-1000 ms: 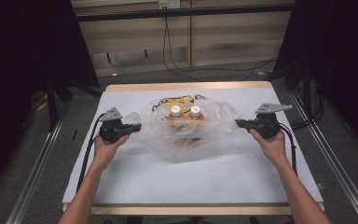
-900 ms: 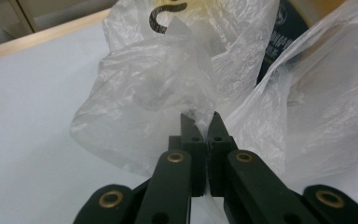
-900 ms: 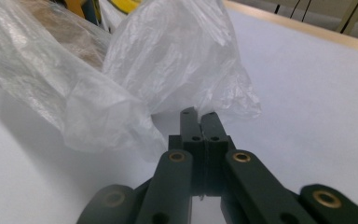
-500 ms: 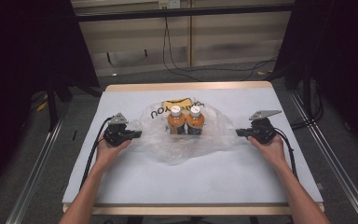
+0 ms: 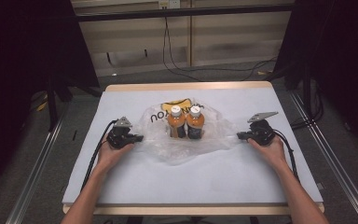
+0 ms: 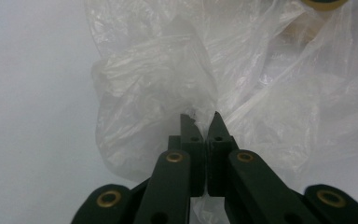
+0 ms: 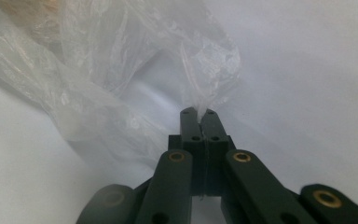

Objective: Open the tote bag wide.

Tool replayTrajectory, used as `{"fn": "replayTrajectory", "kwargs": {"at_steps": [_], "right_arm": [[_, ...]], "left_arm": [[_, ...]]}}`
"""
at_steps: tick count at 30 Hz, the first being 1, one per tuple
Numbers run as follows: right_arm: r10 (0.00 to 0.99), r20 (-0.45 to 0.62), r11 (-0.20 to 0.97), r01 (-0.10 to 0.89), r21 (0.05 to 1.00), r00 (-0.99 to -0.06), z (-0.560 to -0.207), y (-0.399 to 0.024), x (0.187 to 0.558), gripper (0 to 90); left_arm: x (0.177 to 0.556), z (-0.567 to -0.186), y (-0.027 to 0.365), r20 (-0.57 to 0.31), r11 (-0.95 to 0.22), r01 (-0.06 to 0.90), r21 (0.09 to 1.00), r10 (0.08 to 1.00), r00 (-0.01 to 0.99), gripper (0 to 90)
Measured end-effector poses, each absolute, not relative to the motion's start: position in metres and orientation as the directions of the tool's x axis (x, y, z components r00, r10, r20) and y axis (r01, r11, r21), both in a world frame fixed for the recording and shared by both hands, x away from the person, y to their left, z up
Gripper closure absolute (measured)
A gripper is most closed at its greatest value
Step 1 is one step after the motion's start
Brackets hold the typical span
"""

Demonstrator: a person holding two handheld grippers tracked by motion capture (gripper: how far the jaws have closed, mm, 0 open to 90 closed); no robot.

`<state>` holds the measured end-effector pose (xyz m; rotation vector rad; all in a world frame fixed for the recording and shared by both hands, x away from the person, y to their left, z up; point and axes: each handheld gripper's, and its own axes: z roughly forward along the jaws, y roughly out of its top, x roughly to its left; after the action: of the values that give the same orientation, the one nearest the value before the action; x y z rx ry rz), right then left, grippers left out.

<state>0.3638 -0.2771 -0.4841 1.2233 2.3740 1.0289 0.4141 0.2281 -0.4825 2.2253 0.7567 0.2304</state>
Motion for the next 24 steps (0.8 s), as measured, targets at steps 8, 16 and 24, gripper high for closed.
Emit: {"fn": "replayTrajectory", "kwargs": {"at_steps": [8,16,24], "right_arm": [[0.784,0.079,0.369,0.565,0.738,-0.615,-0.480,-0.271,0.360,73.1],[0.787,0.130,0.256,0.511,0.821,-0.604,-0.459,-0.279,0.352,47.4],[0.779,0.122,0.216,0.446,0.868,-0.615,-0.433,-0.279,0.342,36.5]], "left_arm": [[0.410,-0.474,0.242,-0.115,-0.455,0.457,0.764,0.602,0.790,65.8],[0.399,-0.460,0.249,-0.141,-0.410,0.468,0.783,0.615,0.775,28.7],[0.372,-0.431,0.274,-0.127,-0.350,0.406,0.844,0.605,0.786,24.1]]}}
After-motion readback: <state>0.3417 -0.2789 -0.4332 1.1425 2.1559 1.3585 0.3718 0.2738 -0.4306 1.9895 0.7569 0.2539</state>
